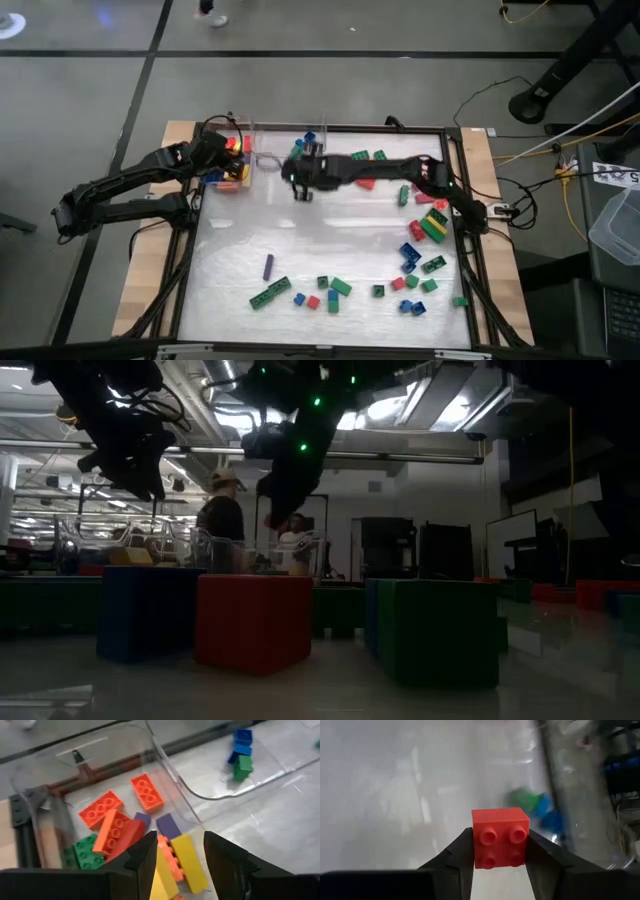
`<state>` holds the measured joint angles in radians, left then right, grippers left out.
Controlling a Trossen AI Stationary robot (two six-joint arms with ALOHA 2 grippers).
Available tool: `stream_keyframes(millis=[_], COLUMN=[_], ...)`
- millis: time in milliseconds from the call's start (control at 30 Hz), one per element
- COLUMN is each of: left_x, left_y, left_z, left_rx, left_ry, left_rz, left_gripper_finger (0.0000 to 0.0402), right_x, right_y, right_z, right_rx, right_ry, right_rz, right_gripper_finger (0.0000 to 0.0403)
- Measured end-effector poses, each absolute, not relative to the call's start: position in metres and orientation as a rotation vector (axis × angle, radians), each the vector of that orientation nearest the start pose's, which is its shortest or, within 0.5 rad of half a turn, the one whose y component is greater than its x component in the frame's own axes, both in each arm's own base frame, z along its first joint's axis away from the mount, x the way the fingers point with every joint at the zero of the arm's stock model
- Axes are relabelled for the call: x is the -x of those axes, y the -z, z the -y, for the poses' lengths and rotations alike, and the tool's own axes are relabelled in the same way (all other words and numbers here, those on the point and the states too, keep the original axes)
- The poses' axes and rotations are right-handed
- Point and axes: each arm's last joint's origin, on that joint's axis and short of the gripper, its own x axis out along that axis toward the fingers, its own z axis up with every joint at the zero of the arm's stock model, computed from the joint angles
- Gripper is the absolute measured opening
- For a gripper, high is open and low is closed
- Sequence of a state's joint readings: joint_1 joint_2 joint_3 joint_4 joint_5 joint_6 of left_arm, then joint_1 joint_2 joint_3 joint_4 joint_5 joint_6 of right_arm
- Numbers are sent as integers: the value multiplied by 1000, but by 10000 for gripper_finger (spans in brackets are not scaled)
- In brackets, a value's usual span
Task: Sort blocks by size
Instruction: Put the small orange game piece into the right transparent bin
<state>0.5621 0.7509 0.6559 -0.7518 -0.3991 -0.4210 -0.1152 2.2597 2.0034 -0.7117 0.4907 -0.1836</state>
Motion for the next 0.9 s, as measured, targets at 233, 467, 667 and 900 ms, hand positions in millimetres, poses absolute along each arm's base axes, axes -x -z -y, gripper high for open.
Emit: stream_keyframes(millis=[233, 467, 667, 900], left_x=[-112, -116, -127, -139], left_y=[-249, -251, -258, -262], left_z=[-83, -78, -67, -46], left_rx=[447, 328, 275, 329], left_ry=[-1049, -958, -853, -670], left_rz=[-677, -716, -632, -576], left_gripper_finger=[150, 150, 150, 150], right_x=[-487, -476, -475, -475], right_y=[-237, -237, -237, -238], right_z=[146, 181, 184, 185], right_rx=[222, 121, 97, 99], right_ry=[547, 537, 563, 576], right_rz=[-840, -820, -812, -806], right_gripper_finger=[161, 166, 167, 167])
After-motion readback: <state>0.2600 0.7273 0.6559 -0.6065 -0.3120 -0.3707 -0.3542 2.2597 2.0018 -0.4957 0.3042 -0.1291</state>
